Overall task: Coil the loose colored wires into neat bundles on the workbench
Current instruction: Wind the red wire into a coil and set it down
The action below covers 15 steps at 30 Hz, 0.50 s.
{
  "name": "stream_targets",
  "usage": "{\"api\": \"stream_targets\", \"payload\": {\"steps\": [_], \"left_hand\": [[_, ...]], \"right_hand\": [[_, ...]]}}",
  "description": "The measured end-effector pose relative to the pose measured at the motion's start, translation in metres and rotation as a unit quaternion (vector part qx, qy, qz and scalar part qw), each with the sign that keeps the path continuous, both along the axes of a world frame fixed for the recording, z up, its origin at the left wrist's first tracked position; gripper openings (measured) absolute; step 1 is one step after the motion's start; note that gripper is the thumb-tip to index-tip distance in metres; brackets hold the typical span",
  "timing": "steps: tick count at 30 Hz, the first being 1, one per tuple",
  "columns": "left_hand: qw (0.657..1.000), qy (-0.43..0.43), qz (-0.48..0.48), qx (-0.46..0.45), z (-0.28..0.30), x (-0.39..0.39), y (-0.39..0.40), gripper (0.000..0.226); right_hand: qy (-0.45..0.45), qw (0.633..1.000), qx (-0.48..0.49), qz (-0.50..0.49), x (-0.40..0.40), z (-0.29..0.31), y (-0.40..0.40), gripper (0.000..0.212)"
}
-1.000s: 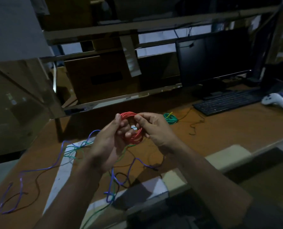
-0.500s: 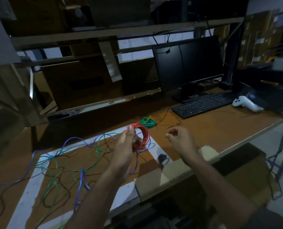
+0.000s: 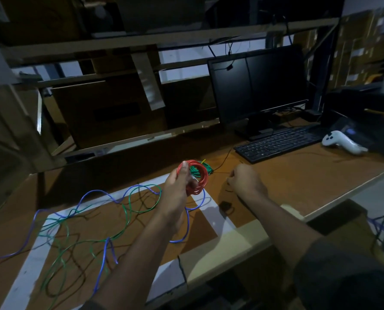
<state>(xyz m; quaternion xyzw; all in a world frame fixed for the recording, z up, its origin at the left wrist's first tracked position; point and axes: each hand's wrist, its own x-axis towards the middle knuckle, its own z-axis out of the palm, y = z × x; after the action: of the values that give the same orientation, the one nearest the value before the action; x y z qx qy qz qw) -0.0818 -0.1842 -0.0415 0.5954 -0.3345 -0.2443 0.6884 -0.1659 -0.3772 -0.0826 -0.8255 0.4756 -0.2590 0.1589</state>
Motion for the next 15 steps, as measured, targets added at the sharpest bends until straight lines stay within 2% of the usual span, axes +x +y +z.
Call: {"api": "stream_targets", "payload": {"steps": [4, 9, 15], "left_hand": [[1.000, 0.029, 0.005, -0.002, -0.003, 0.008, -0.007, 0.053], [0.999, 0.040, -0.004, -0.028, -0.009, 0.020, -0.012, 0.053], [0.998, 0.045, 0.001, -0.035, -0.015, 0.032, -0.016, 0.046]], "right_hand": [[0.045, 0.998, -0.027, -0.017, 0.010, -0.001, -0.006, 0.008], [0.064, 0.996, -0.066, -0.013, 0.014, -0.003, -0.006, 0.014], [-0.080, 0.992, -0.093, 0.004, 0.003, 0.008, 0.014, 0.018]]}}
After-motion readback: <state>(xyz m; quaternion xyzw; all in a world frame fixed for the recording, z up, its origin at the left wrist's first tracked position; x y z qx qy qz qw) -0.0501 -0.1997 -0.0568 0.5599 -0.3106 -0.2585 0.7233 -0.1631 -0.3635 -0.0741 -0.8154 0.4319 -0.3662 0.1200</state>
